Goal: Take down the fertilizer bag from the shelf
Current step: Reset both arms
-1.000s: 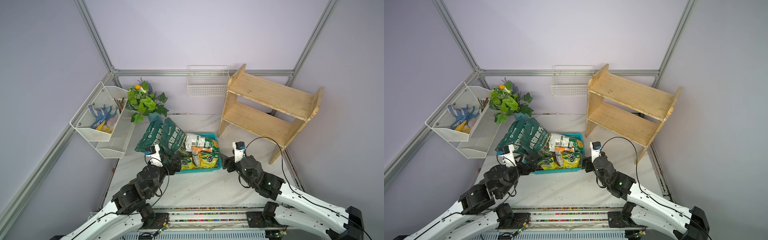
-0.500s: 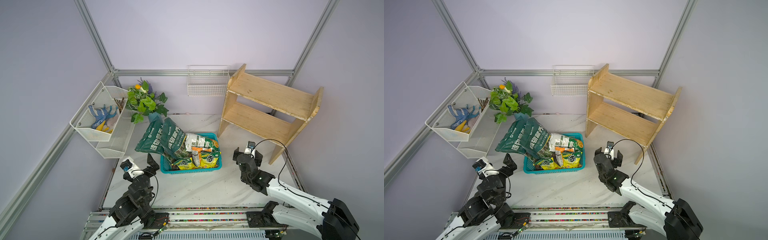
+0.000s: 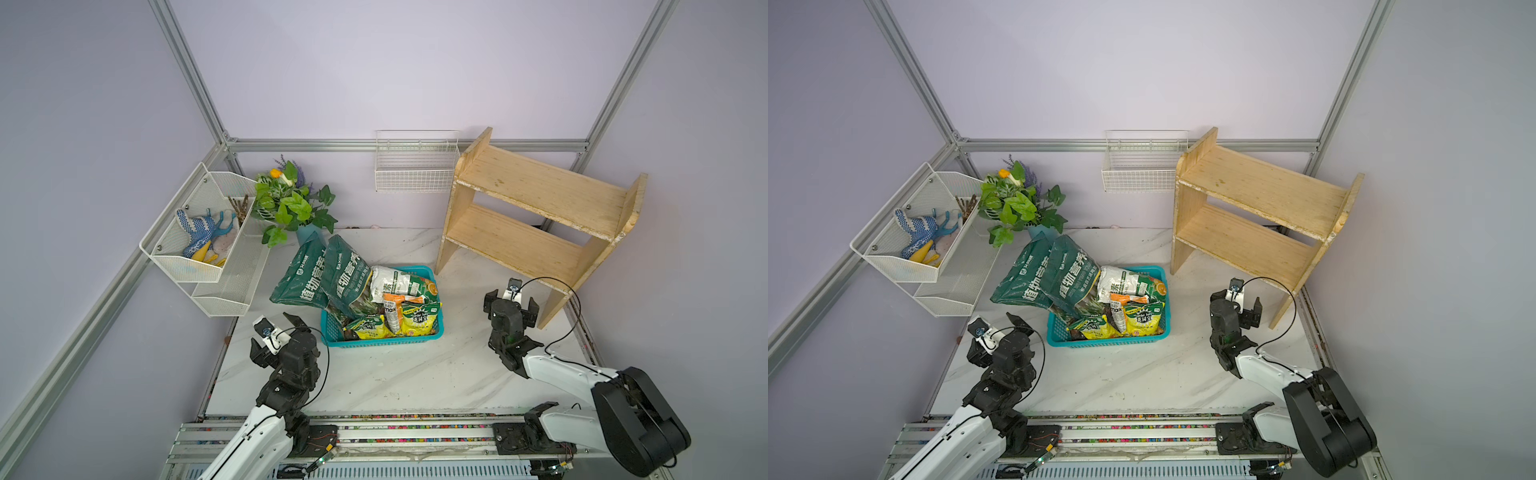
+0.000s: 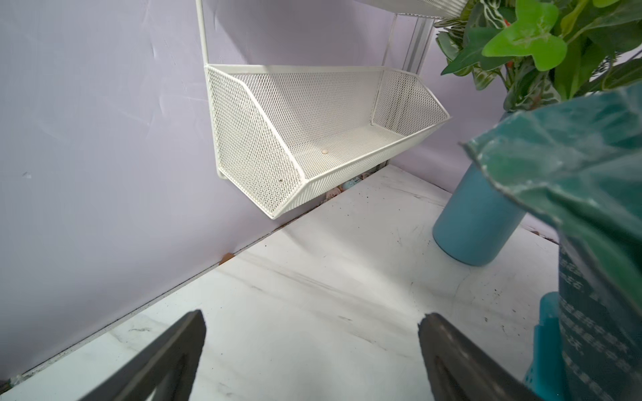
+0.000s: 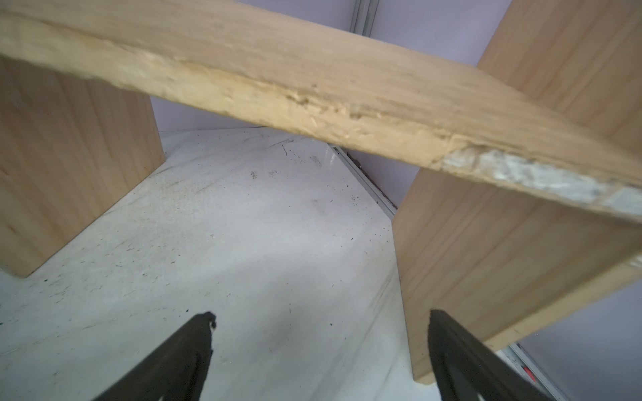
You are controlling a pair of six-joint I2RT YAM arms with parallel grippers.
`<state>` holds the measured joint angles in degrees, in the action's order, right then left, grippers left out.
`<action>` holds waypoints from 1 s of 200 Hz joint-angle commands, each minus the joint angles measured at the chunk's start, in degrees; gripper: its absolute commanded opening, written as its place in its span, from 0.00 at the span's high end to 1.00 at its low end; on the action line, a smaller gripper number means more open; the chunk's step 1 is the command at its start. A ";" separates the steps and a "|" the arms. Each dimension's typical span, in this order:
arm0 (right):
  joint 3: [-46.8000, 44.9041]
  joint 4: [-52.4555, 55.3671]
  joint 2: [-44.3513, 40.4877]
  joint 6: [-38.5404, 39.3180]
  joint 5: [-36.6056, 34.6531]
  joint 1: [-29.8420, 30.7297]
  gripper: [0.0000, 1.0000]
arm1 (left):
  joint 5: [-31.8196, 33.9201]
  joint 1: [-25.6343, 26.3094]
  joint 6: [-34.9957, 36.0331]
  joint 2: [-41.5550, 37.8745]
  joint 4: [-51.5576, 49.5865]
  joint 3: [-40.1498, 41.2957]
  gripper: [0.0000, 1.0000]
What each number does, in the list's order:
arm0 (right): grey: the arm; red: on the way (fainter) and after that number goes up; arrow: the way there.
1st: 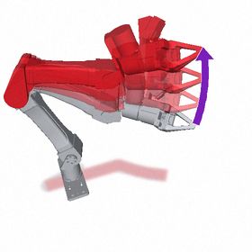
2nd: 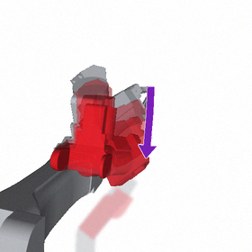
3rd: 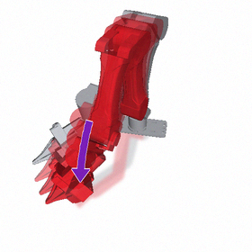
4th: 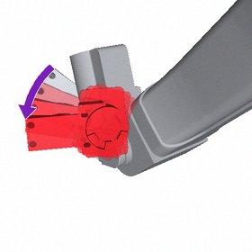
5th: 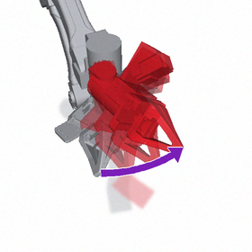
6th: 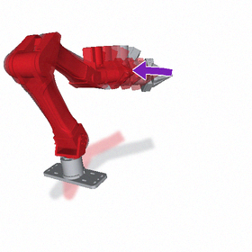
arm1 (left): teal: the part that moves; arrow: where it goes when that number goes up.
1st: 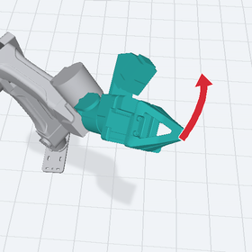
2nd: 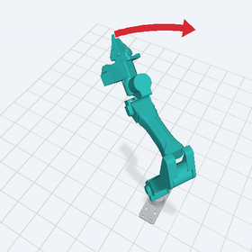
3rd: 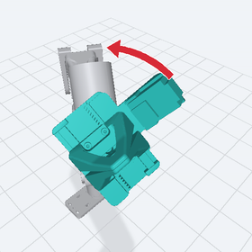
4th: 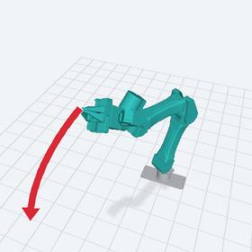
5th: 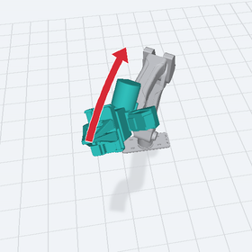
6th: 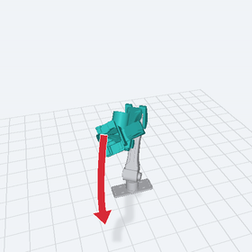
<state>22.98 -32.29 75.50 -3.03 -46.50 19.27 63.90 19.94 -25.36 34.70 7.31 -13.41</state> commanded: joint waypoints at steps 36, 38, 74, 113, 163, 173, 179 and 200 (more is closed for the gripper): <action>3.95 -12.80 10.55 4.78 15.21 -6.04 0.00 | -16.13 -20.72 -8.59 26.62 21.68 2.10 0.00; 3.68 -13.19 10.48 4.83 15.45 -6.18 0.00 | -16.49 -21.00 -8.19 27.37 22.15 1.62 0.00; 0.33 -21.45 11.86 2.56 20.54 -9.85 0.00 | -15.12 -21.27 -0.64 38.31 29.28 -4.31 0.00; 0.18 -21.37 11.80 1.71 24.78 -11.53 0.00 | -24.90 -21.61 7.25 43.09 39.52 -3.58 0.01; -2.41 -25.20 11.65 2.92 36.89 -14.17 0.00 | -50.42 -22.09 22.36 55.34 52.52 -5.34 0.00; -3.65 -27.40 12.28 2.78 36.96 -14.36 0.00 | -51.31 -22.73 21.38 54.43 51.04 -5.49 0.00; -4.88 -30.83 13.22 2.65 37.01 -14.43 0.00 | -51.34 -22.76 21.25 53.99 49.00 -6.06 0.00; -5.41 -32.17 13.97 2.67 37.03 -14.52 0.00 | -51.32 -22.76 21.32 54.16 49.62 -5.85 0.00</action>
<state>18.52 -60.05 88.49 -0.56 -11.79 5.17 16.99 -2.37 -6.33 89.06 53.34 -16.25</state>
